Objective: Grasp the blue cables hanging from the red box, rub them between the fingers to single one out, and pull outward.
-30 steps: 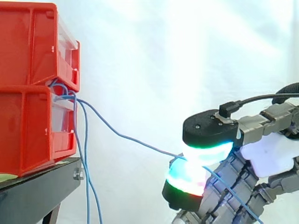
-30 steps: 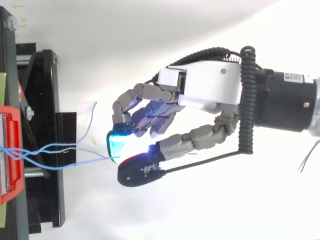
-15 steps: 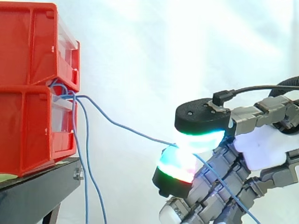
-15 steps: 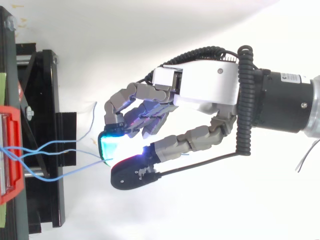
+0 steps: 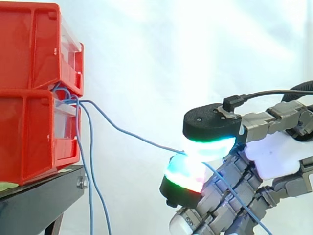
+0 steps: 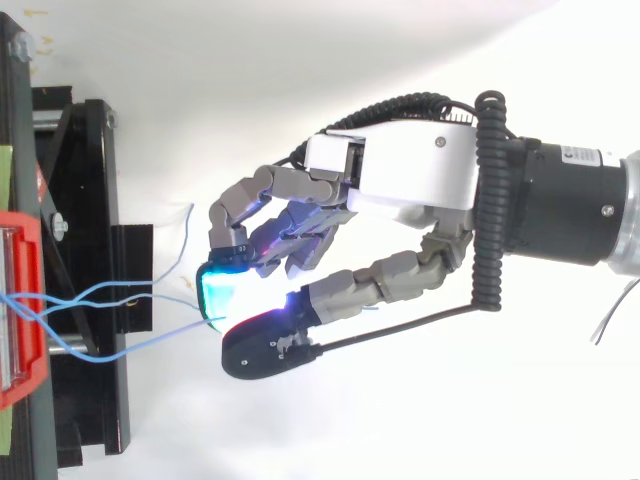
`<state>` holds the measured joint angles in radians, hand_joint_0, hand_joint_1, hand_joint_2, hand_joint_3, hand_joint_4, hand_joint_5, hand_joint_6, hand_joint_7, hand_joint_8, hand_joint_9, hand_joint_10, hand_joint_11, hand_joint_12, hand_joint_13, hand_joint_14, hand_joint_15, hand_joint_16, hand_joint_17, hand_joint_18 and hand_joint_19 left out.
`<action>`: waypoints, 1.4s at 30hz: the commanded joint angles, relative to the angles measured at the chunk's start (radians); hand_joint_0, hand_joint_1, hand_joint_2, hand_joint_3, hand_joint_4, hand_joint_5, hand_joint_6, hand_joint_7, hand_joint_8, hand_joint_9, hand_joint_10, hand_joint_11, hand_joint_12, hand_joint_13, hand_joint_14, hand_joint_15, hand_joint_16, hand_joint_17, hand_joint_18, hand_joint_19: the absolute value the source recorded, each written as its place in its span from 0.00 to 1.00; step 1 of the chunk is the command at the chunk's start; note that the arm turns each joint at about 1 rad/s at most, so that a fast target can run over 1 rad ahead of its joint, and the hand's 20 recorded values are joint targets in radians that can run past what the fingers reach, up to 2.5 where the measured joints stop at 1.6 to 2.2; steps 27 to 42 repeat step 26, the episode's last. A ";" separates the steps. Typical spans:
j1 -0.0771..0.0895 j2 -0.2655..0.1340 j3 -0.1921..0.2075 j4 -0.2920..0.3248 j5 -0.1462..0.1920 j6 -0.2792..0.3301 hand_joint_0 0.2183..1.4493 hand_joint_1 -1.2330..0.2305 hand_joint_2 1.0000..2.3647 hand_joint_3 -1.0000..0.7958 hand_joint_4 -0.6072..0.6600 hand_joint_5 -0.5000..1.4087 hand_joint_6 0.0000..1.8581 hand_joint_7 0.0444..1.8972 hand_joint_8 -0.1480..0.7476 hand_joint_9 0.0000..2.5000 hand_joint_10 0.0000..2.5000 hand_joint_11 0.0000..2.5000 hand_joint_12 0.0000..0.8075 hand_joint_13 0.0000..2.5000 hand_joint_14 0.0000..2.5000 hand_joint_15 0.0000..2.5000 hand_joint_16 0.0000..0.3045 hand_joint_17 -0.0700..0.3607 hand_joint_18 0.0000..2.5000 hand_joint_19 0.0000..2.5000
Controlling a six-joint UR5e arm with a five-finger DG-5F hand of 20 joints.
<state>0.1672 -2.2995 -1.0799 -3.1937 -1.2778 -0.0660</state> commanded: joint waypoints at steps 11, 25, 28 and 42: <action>0.000 0.000 -0.002 0.000 0.000 0.000 0.29 0.28 0.00 0.56 0.40 0.23 0.46 0.60 0.54 0.32 0.00 0.03 0.56 0.31 0.00 0.09 0.21 0.50 0.35 0.13; 0.000 0.000 -0.052 0.002 0.000 0.000 0.29 0.28 0.00 0.56 0.40 0.23 0.46 0.60 0.54 0.32 0.00 0.04 0.56 0.31 0.00 0.10 0.21 0.50 0.35 0.13; 0.000 0.000 -0.063 0.003 0.000 -0.001 0.29 0.28 0.00 0.56 0.40 0.23 0.46 0.60 0.54 0.32 0.00 0.04 0.55 0.31 0.00 0.09 0.21 0.50 0.35 0.13; 0.000 0.000 -0.063 0.003 0.000 -0.001 0.29 0.28 0.00 0.56 0.40 0.23 0.46 0.60 0.54 0.32 0.00 0.04 0.55 0.31 0.00 0.09 0.21 0.50 0.35 0.13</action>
